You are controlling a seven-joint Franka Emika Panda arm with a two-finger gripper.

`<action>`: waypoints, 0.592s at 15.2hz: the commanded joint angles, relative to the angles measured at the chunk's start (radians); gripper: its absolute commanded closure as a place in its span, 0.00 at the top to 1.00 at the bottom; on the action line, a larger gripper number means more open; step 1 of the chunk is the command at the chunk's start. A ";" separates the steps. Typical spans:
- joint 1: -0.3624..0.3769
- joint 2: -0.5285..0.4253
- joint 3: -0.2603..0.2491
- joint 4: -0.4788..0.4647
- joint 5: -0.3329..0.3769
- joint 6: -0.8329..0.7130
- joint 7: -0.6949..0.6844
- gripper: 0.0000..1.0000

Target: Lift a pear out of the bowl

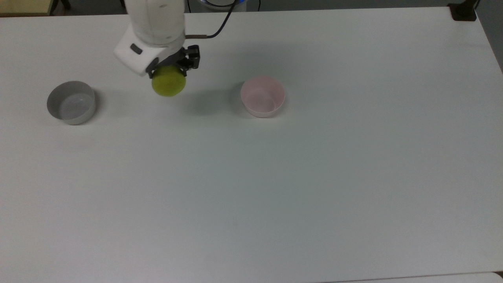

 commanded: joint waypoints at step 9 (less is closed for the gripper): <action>-0.007 0.191 0.004 0.002 0.004 0.200 0.019 0.67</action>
